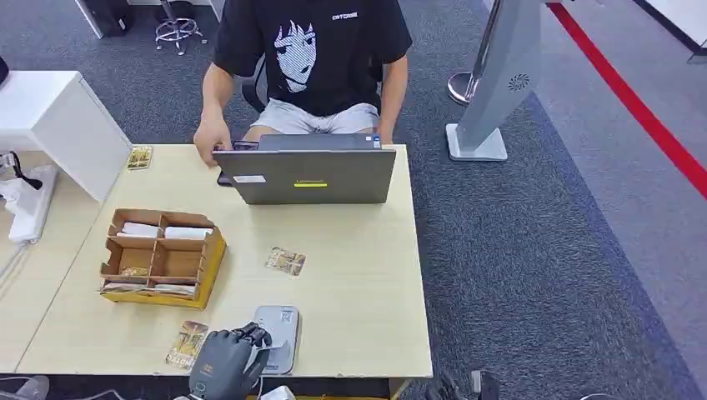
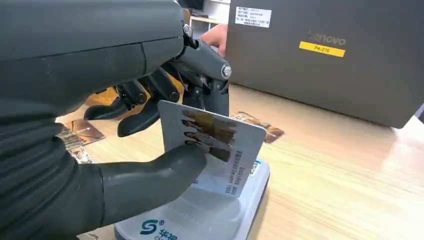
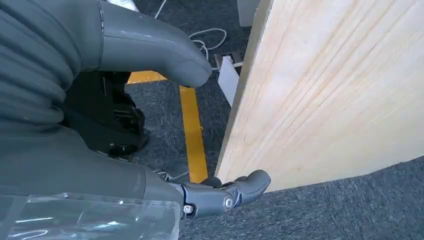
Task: Pass the card to the sensor for recognition and then transmit it.
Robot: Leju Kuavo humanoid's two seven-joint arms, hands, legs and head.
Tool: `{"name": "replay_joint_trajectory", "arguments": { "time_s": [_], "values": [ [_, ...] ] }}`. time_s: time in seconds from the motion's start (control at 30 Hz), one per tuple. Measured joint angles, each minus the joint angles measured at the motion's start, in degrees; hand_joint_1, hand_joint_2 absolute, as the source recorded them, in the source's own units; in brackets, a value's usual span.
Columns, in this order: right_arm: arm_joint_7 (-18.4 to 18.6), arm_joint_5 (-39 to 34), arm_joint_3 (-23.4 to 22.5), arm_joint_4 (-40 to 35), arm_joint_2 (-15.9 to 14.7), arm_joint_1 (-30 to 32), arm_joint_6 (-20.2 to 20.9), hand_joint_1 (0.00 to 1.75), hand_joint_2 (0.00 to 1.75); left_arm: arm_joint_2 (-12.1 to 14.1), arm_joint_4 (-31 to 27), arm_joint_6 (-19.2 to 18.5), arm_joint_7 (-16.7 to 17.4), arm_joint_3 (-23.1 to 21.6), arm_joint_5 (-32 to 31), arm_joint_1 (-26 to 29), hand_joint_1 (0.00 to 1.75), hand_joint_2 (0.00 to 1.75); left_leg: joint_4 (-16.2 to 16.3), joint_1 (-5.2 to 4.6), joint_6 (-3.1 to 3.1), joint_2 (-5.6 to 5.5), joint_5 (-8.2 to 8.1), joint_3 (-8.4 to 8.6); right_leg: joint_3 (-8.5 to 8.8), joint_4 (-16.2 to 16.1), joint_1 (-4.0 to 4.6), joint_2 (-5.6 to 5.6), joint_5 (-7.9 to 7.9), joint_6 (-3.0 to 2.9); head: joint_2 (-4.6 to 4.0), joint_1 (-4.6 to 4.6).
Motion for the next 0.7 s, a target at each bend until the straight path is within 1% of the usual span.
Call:
{"name": "replay_joint_trajectory", "arguments": {
  "time_s": [0.1, 0.17, 0.23, 0.4, 0.53, 0.7],
  "values": [
    [-0.2, 0.6, -0.7, 0.0, 0.0, 0.0, 0.3, 0.0, 1.75, 1.0, 0.2, 0.9, 0.7, 0.0, 0.3, -0.1, 1.75, 1.75, 0.0, 0.01, -0.01, 0.01, 0.0, 0.04, 0.03, 0.0, 0.0, 0.0, 0.0, 0.0, 0.0, 0.02],
    [-0.3, 1.5, -1.4, 0.0, 0.1, 0.1, 0.7, 0.0, 1.75, 2.0, 0.2, 1.0, 0.9, 0.8, 0.3, 0.1, 1.75, 1.75, 0.0, 0.02, -0.02, 0.01, 0.02, 0.05, 0.03, 0.0, 0.02, 0.0, 0.01, -0.01, 0.0, 0.0],
    [-0.3, 2.6, -2.1, 0.0, 0.2, 0.1, 1.1, 0.0, 1.75, 2.8, 0.1, 0.9, 0.8, 2.4, -0.2, 0.0, 1.75, 1.75, 0.0, 0.04, -0.03, 0.0, 0.02, 0.05, 0.03, 0.0, 0.03, -0.01, 0.01, -0.01, 0.0, 0.0],
    [-0.5, 5.1, -3.6, 0.0, 0.3, 0.0, 1.3, 0.0, 1.75, 5.0, -0.8, 0.5, 0.3, 8.0, -3.5, -0.8, 1.75, 1.75, 0.0, 0.1, -0.08, 0.0, 0.06, 0.02, -0.01, 0.0, 0.06, -0.01, 0.01, -0.03, 0.0, 0.0],
    [-0.5, 6.6, -4.2, 0.1, 0.3, -0.1, 1.3, 0.0, 1.75, 6.5, -2.3, 0.3, 1.1, 11.7, -5.4, -3.4, 1.75, 1.75, 0.0, 0.1, -0.08, -0.02, 0.07, 0.0, -0.01, 0.0, 0.07, -0.02, 0.02, -0.03, 0.0, 0.0],
    [-0.6, 8.0, -4.2, 0.7, 0.3, -0.7, 1.1, 0.0, 1.75, 7.8, -5.0, -1.0, 3.0, 14.0, -7.5, -8.3, 1.75, 1.75, 0.0, 0.09, -0.08, -0.04, 0.08, 0.0, 0.01, 0.0, 0.06, -0.06, 0.04, -0.03, 0.0, 0.02]
  ]
}}
